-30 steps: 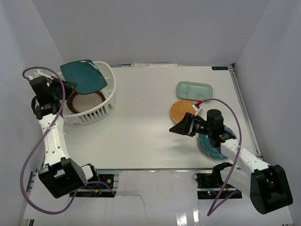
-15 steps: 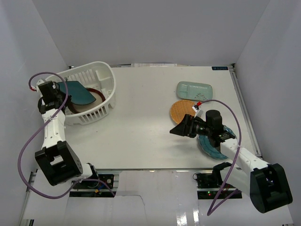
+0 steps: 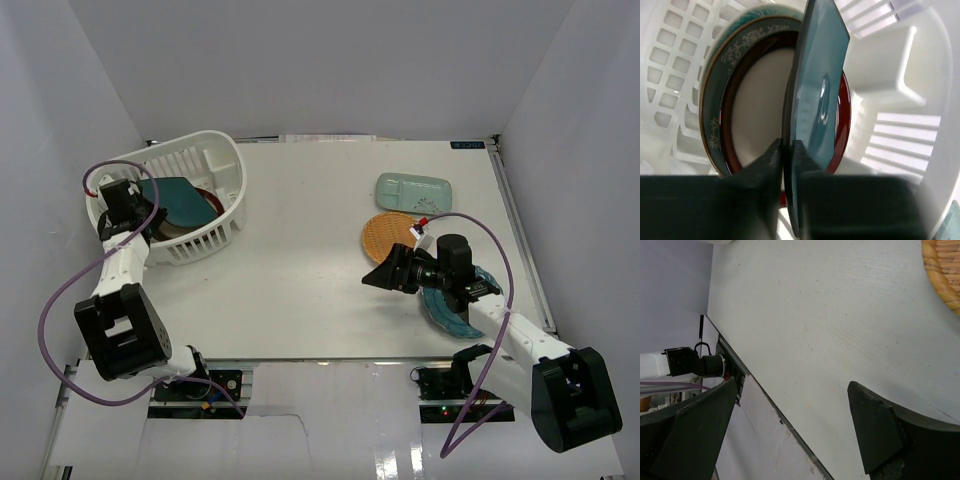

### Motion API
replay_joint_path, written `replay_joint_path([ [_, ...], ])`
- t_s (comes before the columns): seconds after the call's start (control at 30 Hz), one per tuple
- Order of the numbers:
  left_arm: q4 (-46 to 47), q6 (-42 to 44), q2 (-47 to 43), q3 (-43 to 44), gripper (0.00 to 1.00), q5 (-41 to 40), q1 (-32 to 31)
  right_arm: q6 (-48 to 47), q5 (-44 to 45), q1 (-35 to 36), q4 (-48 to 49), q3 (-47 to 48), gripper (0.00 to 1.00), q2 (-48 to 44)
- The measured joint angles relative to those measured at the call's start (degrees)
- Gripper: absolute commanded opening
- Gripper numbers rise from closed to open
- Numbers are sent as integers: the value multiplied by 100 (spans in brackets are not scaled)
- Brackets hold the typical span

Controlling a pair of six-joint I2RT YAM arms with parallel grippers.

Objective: Place the plates into the plastic bin on the countertop

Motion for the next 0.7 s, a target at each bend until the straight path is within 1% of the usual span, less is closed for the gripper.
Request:
replay_joint_path([
  [0.1,151,-17,4,-90,70,15,-4,-9,50,0,-24,2,97,0],
  [0.13,157,-7,2,-129,88,22,-13,-15,74,0,-59,11,97,0],
  [0.17,160,17,-2,-162,95,35,-20,-24,107,0,-116,31,97,0],
  [0.2,133,7,-15,-192,98,39,-31,-31,129,0,-142,50,97,0],
  [0.33,85,-11,-208,-240,98,59,-42,-140,273,2,-339,256,95,-15],
  [0.37,70,-7,-328,-238,98,57,-42,-175,332,4,-409,332,93,-17],
  [0.4,55,-2,-442,-227,98,55,-42,-216,400,7,-472,413,89,-28],
  [0.47,28,13,-702,-192,98,33,-44,-310,573,7,-588,555,85,-70],
  [0.5,13,17,-831,-184,98,11,-44,-341,702,9,-682,640,76,-118],
  [0.57,-28,28,-1093,-184,98,-42,-50,-444,940,11,-828,752,65,-219],
  [0.6,-50,35,-1241,-188,98,-76,-68,-474,1082,11,-914,798,51,-286],
  [0.67,-63,66,-1567,-197,98,-164,-142,-531,1388,11,-1064,874,36,-417],
  [0.7,-68,96,-1738,-199,96,-186,-221,-531,1567,9,-1123,905,25,-474],
])
